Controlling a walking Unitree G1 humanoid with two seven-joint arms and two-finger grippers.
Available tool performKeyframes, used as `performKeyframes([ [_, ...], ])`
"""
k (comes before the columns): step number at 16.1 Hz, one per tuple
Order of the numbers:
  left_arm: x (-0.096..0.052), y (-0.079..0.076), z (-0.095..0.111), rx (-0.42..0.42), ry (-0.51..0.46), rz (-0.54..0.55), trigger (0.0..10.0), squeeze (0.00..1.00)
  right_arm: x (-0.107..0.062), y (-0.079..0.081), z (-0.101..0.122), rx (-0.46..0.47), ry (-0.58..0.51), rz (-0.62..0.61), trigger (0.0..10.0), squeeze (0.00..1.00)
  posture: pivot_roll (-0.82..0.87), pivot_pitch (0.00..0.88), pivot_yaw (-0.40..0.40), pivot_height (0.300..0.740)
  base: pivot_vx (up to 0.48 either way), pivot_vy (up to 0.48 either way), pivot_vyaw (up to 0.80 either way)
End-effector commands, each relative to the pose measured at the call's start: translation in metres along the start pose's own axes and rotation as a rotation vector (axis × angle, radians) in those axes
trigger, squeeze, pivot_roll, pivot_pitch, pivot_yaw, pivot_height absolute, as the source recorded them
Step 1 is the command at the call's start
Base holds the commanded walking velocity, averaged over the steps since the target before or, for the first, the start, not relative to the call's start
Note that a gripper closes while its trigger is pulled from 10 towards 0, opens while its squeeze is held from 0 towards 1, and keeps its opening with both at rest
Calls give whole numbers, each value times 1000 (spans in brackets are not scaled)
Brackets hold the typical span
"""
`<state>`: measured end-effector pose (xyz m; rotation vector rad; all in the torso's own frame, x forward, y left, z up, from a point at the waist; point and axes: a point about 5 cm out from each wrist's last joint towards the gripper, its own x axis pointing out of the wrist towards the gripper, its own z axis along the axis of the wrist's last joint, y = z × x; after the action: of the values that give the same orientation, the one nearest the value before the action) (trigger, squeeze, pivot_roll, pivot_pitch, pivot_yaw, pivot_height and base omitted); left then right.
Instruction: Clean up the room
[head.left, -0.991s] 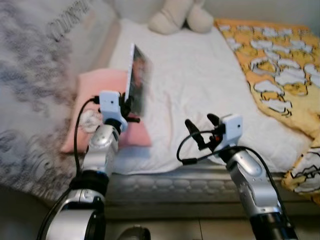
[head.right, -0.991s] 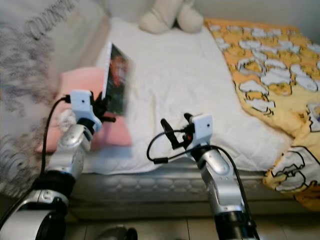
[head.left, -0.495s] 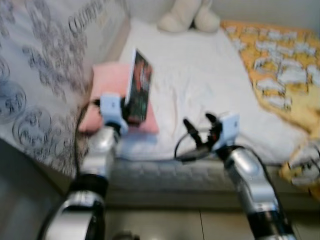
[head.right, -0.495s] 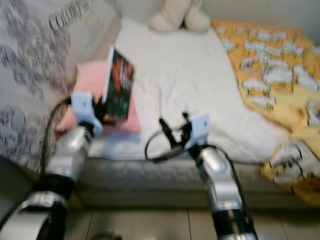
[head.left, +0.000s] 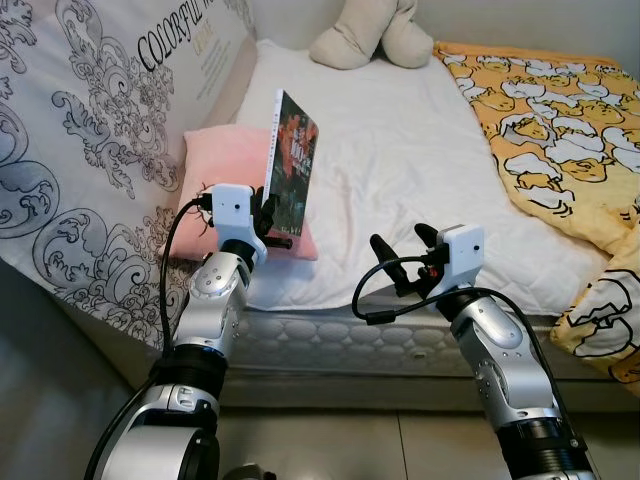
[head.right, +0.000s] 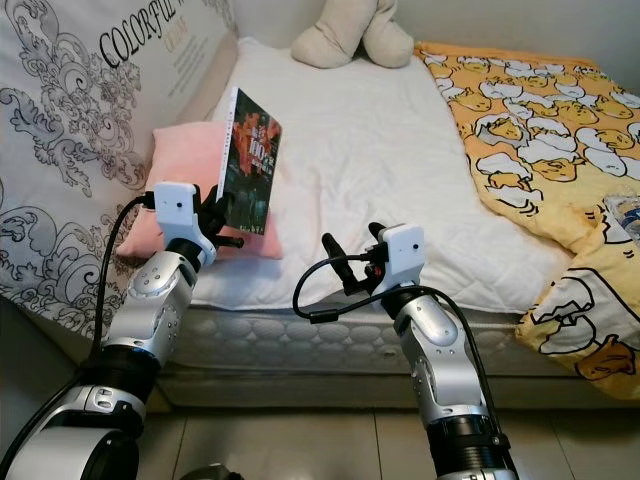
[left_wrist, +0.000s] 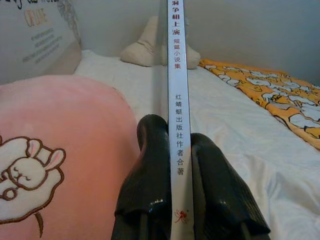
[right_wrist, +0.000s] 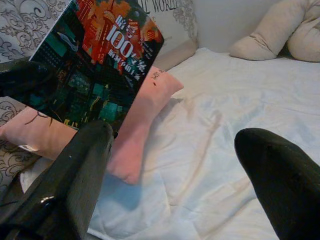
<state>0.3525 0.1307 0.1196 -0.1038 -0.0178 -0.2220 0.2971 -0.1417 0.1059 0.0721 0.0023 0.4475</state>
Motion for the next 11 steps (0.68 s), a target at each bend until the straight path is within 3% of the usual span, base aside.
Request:
performKeyframes([
  [1, 6, -6, 16, -3, -69, -10, 10000, 0, 0, -4, 5, -10, -18, -15, 10000, 0, -96, 0, -13, 740, 0, -480, 0],
  [7, 7, 0, 12, 60, -27, 15, 10000, 0, 0, 1, 5, -20, -30, -1, 10000, 0, -100, 0, -10, 740, 48, -452, 0],
  [11, 6, 2, 11, 73, -33, 8, 10000, 0, -1, -4, 5, -18, -29, -19, 10000, 0, -108, 0, -4, 740, 0, 0, 0],
])
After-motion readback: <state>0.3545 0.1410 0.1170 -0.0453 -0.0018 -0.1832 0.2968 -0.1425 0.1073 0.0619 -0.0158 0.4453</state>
